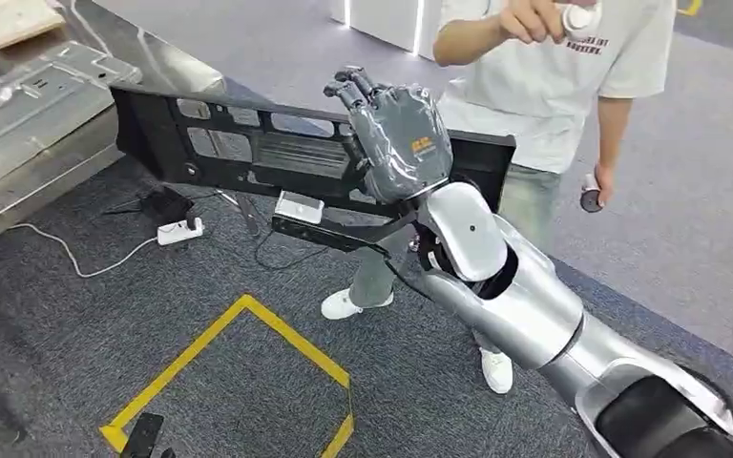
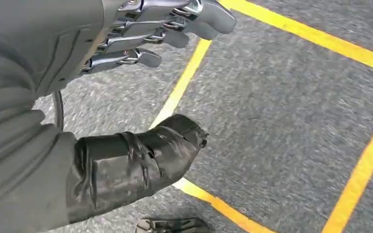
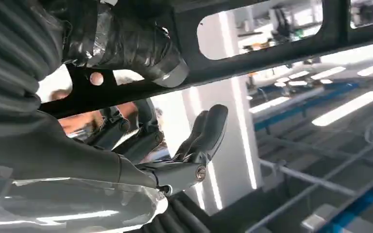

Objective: Take the parts from the cabinet and place them on the table.

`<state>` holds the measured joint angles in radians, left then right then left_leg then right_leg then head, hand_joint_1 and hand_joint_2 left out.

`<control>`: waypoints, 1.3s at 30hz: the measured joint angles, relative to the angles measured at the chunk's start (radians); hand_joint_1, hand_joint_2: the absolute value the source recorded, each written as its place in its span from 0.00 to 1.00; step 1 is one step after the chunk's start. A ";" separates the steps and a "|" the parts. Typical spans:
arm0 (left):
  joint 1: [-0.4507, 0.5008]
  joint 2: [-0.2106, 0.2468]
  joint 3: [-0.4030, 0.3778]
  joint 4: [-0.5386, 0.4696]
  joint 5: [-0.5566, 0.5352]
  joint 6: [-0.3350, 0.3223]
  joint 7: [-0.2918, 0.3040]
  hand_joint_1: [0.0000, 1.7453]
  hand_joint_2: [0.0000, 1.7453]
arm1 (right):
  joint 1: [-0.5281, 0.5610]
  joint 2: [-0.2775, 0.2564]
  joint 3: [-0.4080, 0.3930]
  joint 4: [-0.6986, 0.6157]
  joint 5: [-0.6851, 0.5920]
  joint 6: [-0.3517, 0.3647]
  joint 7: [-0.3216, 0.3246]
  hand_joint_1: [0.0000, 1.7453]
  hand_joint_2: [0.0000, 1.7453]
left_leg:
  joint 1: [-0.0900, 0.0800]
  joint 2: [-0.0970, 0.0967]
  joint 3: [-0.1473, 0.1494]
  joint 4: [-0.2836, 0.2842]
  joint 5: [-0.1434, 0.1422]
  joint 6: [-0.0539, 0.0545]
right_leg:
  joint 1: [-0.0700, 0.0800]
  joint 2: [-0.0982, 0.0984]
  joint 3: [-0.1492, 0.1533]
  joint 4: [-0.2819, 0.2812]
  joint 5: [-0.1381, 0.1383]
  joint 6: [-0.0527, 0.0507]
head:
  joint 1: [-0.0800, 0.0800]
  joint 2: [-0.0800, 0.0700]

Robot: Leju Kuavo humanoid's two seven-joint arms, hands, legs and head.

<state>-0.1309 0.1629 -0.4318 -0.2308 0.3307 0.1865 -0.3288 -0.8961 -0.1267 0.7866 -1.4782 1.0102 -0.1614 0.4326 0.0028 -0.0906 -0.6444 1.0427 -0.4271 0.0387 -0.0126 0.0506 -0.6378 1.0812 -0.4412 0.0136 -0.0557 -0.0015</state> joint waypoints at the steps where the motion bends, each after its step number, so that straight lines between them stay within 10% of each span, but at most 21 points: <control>1: -0.001 0.001 0.000 0.000 0.000 0.002 0.000 0.00 1.00 | 0.000 0.000 -0.002 -0.003 0.001 0.000 0.002 1.00 1.00 | -0.004 -0.008 -0.010 0.006 -0.001 -0.005 | -0.003 0.038 0.010 -0.015 -0.015 0.001 | -0.002 0.000; 5: 0.011 0.003 -0.002 0.000 -0.004 0.003 0.000 0.00 1.00 | 0.004 -0.003 -0.005 -0.012 0.004 -0.004 0.003 1.00 1.00 | 0.008 -0.050 -0.020 -0.001 0.009 -0.032 | 0.000 0.002 0.018 -0.030 -0.007 -0.014 | -0.001 0.000; 8: 0.007 0.002 -0.002 0.000 -0.005 0.003 0.000 0.00 1.00 | 0.004 -0.003 -0.005 -0.016 0.004 -0.008 0.002 1.00 1.00 | 0.005 0.059 -0.069 0.104 -0.057 -0.044 | 0.002 -0.035 0.030 -0.044 -0.002 -0.030 | -0.008 0.000; 11: 0.003 0.000 -0.003 0.000 -0.005 0.003 -0.003 0.00 1.00 | 0.011 -0.003 -0.005 -0.015 0.004 -0.020 -0.013 1.00 1.00 | 0.012 0.078 -0.160 0.279 -0.116 -0.055 | 0.005 -0.073 0.029 -0.043 -0.006 -0.033 | -0.008 0.000; 14: 0.003 0.000 -0.004 0.000 -0.004 0.005 -0.004 0.00 1.00 | 0.014 0.005 -0.005 -0.012 -0.004 -0.038 -0.026 1.00 1.00 | 0.016 0.093 -0.080 0.123 -0.022 -0.057 | 0.005 -0.105 0.033 -0.043 -0.012 -0.028 | -0.008 0.000; 16: -0.003 0.000 -0.004 0.000 -0.004 0.006 -0.003 0.00 1.00 | 0.013 0.011 -0.005 -0.012 -0.006 -0.045 -0.029 1.00 1.00 | 0.002 0.159 -0.014 -0.002 -0.006 -0.052 | 0.010 -0.122 0.039 -0.044 -0.018 -0.019 | -0.009 0.000; 20: -0.005 0.003 -0.004 0.000 -0.003 0.008 0.002 0.00 1.00 | 0.012 0.015 -0.005 -0.009 -0.007 -0.046 -0.032 1.00 1.00 | -0.006 0.110 -0.010 -0.011 0.002 -0.020 | 0.012 -0.157 0.053 -0.050 -0.026 0.002 | -0.007 0.000; 23: -0.002 0.005 -0.005 0.000 -0.002 0.011 0.008 0.00 1.00 | 0.008 0.017 -0.005 -0.008 -0.006 -0.047 -0.032 1.00 1.00 | 0.004 0.089 0.008 -0.026 0.006 0.004 | 0.006 -0.077 0.014 0.043 -0.084 0.009 | -0.004 0.000; 25: -0.004 0.005 -0.005 0.000 -0.002 0.011 0.010 0.00 1.00 | 0.010 0.017 -0.005 -0.006 -0.006 -0.048 -0.032 1.00 1.00 | 0.002 0.066 0.008 -0.025 0.005 0.007 | 0.006 -0.058 -0.074 0.207 -0.148 0.009 | 0.000 0.000; 27: -0.002 0.003 -0.008 0.000 -0.004 0.008 0.013 0.00 1.00 | 0.017 0.017 -0.005 -0.002 -0.005 -0.050 -0.034 1.00 1.00 | 0.001 0.042 0.008 -0.023 0.003 0.009 | 0.006 -0.056 -0.122 0.277 -0.149 0.008 | -0.001 0.000; 29: 0.000 0.002 -0.009 0.000 -0.005 0.008 0.016 0.00 1.00 | 0.018 0.016 -0.005 -0.002 -0.003 -0.055 -0.035 1.00 1.00 | 0.001 0.014 0.010 -0.019 0.001 0.008 | 0.006 -0.050 -0.079 0.161 -0.059 0.001 | 0.000 0.000; 31: 0.000 0.002 -0.014 0.000 -0.006 0.008 0.017 0.00 1.00 | 0.017 0.016 -0.005 -0.002 0.000 -0.066 -0.038 1.00 1.00 | 0.003 -0.010 0.010 -0.016 -0.003 0.002 | 0.003 0.008 -0.005 -0.006 0.016 -0.009 | 0.000 0.000; 35: 0.001 0.001 -0.018 0.000 -0.010 0.011 0.023 0.00 1.00 | 0.016 0.017 -0.005 -0.002 0.004 -0.072 -0.045 1.00 1.00 | 0.008 -0.050 -0.001 -0.017 0.001 -0.025 | 0.007 -0.009 0.018 -0.042 0.001 -0.016 | 0.000 0.000; 36: 0.002 0.001 -0.019 0.000 -0.015 0.014 0.030 0.00 1.00 | 0.016 0.018 -0.005 -0.003 0.003 -0.071 -0.046 1.00 1.00 | 0.006 -0.047 -0.003 -0.014 -0.004 -0.029 | -0.001 -0.022 0.025 -0.055 0.008 -0.023 | -0.001 0.000; 37: 0.003 -0.003 -0.022 0.000 -0.016 0.016 0.036 0.00 1.00 | 0.018 0.019 -0.005 -0.003 -0.001 -0.071 -0.046 1.00 1.00 | 0.004 0.013 -0.011 0.006 -0.017 -0.034 | 0.000 -0.031 0.034 -0.063 0.009 -0.027 | -0.002 0.000; 39: -0.002 -0.006 -0.024 0.000 -0.017 0.020 0.042 0.00 1.00 | 0.017 0.019 -0.006 -0.004 -0.005 -0.071 -0.046 1.00 1.00 | 0.007 0.065 -0.068 0.121 -0.077 -0.045 | 0.003 -0.051 0.038 -0.066 0.007 -0.034 | -0.009 0.000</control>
<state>-0.1330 0.1568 -0.4562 -0.2312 0.3136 0.2064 -0.2865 -0.8791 -0.1080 0.7809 -1.4820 1.0052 -0.2323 0.3868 0.0096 -0.0252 -0.7120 1.1641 -0.5044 -0.0068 -0.0092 -0.0002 -0.5996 1.0151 -0.4340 -0.0202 -0.0645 -0.0019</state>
